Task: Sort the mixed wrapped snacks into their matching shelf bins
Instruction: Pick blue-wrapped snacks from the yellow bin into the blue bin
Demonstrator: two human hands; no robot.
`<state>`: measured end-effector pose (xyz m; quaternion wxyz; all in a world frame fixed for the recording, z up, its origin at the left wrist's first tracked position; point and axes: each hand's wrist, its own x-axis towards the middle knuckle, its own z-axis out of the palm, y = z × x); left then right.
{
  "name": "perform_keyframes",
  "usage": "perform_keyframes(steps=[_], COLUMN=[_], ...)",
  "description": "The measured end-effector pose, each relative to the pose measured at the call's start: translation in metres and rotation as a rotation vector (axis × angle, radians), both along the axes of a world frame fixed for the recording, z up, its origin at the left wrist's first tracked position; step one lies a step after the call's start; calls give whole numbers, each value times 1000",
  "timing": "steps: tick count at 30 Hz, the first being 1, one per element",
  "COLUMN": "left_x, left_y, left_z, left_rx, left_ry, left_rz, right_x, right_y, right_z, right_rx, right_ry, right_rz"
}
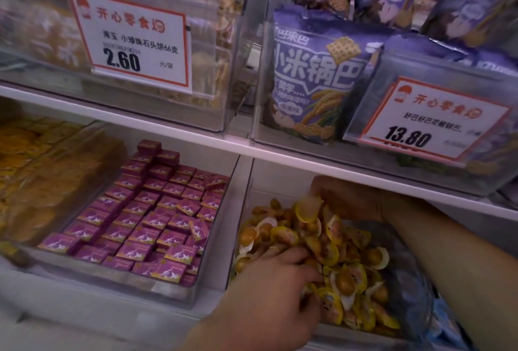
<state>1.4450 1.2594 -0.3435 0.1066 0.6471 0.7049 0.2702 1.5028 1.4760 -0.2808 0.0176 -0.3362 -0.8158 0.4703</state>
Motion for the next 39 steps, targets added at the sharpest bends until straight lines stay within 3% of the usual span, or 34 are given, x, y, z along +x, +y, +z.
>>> perform_keyframes(steps=[3,6,10,12,17,21,25,29,35,39], left_x=[1,1,5,10,33,56,54,16,-74,-48], left_y=[1,4,11,16,38,78,112,117,124,125], left_z=[-1,-2,-3,-4,7,14,11,4,14,36], left_rx=[-11,-36,-96,-125,-164,-236,-449,-308,-474,-395], left_ry=[7,28,103,211,228,205,264,451,333,414], left_rz=[4,14,68,96,174,-2,-47,86,302,300], right_x=[19,51,115,144,162,155,154,155,158,156], right_y=[-4,-14,-34,-48,-84,-74,-71,-70,-69,-69], right_z=[10,18,11,-5,-48,-43,-44,-46,-47,-47], right_rx=[34,350,758,840,575,343,362,396,375,347], right_ry=[-93,-207,27,171,582,801,830,824,843,879], right_rz=[151,401,201,52,-322,-494,-447,-387,-373,-385])
